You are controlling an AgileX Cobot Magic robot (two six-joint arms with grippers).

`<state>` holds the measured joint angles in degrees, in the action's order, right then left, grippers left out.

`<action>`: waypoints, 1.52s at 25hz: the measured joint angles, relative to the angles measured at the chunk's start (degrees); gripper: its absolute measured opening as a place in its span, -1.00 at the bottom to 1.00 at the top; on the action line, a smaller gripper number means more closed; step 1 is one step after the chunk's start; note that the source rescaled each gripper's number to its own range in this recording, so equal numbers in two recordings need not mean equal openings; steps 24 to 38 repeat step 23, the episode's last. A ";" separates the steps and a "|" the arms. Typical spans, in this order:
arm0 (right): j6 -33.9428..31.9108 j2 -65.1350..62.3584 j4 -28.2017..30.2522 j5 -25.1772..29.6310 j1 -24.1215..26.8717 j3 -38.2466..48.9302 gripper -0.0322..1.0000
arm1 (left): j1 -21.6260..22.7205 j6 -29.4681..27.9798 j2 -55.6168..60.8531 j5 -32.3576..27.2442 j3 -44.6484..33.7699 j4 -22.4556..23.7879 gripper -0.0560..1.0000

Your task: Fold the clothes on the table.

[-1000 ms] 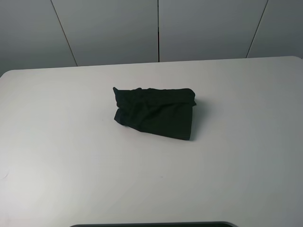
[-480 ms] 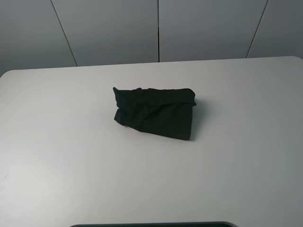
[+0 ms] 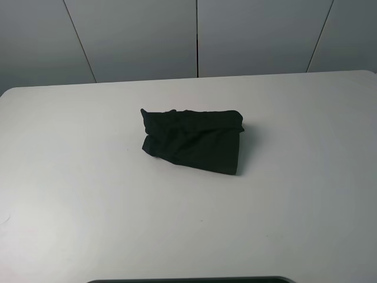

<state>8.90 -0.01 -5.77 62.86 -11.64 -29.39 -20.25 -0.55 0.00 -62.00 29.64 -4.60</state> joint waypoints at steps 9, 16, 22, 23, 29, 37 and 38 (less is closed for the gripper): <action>0.00 0.00 -0.22 0.00 10.14 0.00 1.00 | 12.19 0.55 0.00 0.00 0.00 0.29 0.98; 0.00 0.00 -0.71 0.00 11.09 0.00 1.00 | 12.67 0.55 0.00 0.00 0.00 0.37 0.98; 0.00 0.00 -0.71 0.00 11.09 0.00 1.00 | 12.67 0.55 0.00 0.00 0.00 0.37 0.98; 0.00 0.00 -0.71 0.00 11.09 0.00 1.00 | 12.67 0.55 0.00 0.00 0.00 0.43 0.98; 0.00 0.00 -0.71 0.00 11.09 0.00 1.00 | 12.67 0.55 0.00 0.00 0.00 0.43 0.98; 0.00 0.00 -0.71 0.00 11.09 0.00 1.00 | 12.67 0.55 0.00 0.00 0.00 0.43 0.98; 0.00 0.00 -0.71 0.00 11.09 0.00 1.00 | 12.67 0.55 0.00 0.00 0.00 0.43 0.98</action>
